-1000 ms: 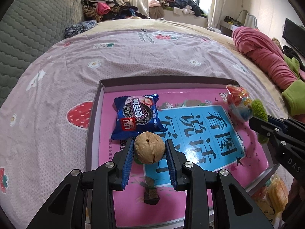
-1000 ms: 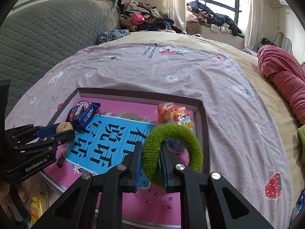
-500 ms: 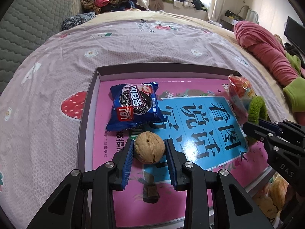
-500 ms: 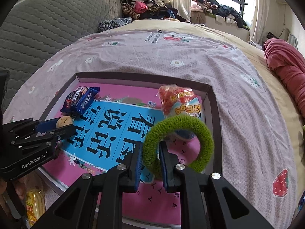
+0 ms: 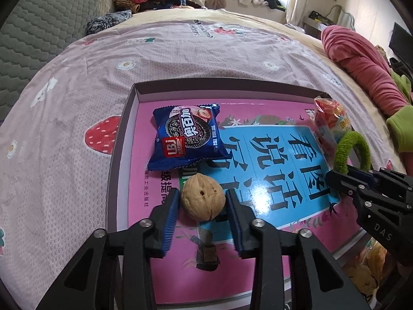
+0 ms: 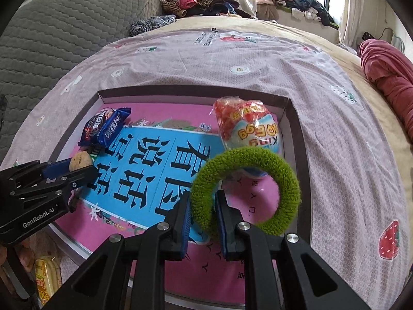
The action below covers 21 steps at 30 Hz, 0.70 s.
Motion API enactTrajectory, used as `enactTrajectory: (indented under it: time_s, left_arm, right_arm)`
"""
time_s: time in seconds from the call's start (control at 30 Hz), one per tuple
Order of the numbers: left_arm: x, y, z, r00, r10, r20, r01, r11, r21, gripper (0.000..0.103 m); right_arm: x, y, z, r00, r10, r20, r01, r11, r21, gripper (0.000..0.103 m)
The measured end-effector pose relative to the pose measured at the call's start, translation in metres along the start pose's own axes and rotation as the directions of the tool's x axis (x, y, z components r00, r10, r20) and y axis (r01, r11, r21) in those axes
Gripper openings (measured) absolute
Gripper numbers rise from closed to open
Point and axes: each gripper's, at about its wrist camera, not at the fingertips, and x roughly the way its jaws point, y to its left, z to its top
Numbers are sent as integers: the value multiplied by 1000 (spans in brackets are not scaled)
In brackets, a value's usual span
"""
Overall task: Organize objects
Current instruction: 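Open the left tool to drop the walnut while the right tool releases the ring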
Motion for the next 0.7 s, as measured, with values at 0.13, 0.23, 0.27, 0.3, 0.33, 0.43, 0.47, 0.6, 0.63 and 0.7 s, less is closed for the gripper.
enactTrajectory:
  time_s: [0.13, 0.23, 0.27, 0.3, 0.33, 0.43, 0.47, 0.6, 0.63, 0.7]
  left_arm:
    - [0, -3, -1, 1000, 5, -6, -5, 1000, 13, 50]
    - [1, -4, -1, 1000, 8, -7, -8, 1000, 14, 51]
    - [1, -4, -1, 1000, 11, -7, -11, 1000, 15, 54]
    - [1, -4, -1, 1000, 20, -7, -20, 1000, 20, 56]
    - [2, -5, -1, 999, 32, -8, -32, 999, 25, 59]
    - [2, -5, -2, 999, 39, -9, -38, 999, 26, 61]
    - [2, -4, -1, 999, 39, -9, -38, 999, 24, 62]
    - [2, -4, -1, 999, 31, -18, -31, 999, 18, 73]
    - [2, -3, -1, 1000, 21, -20, -21, 1000, 16, 74]
    - [0, -3, 0, 1000, 9, -18, -8, 1000, 11, 75]
  right_arm:
    - [2, 0, 0, 1000, 0, -8, 0, 1000, 2, 20]
    - [4, 0, -1, 1000, -3, -17, 3, 1000, 6, 24]
    - [5, 0, -1, 1000, -3, -19, 3, 1000, 6, 24]
    - [5, 0, -1, 1000, -3, -20, 3, 1000, 4, 26]
    - [5, 1, -1, 1000, -2, -20, 2, 1000, 2, 28]
    - [5, 3, -2, 1000, -6, -21, 6, 1000, -5, 37]
    - [4, 3, -2, 1000, -8, -21, 8, 1000, -5, 38]
    - [1, 2, -2, 1000, -16, -11, 16, 1000, -8, 39]
    - [0, 2, -2, 1000, -18, -8, 18, 1000, -11, 39]
    - [-2, 1, -1, 1000, -18, -4, 18, 1000, -8, 39]
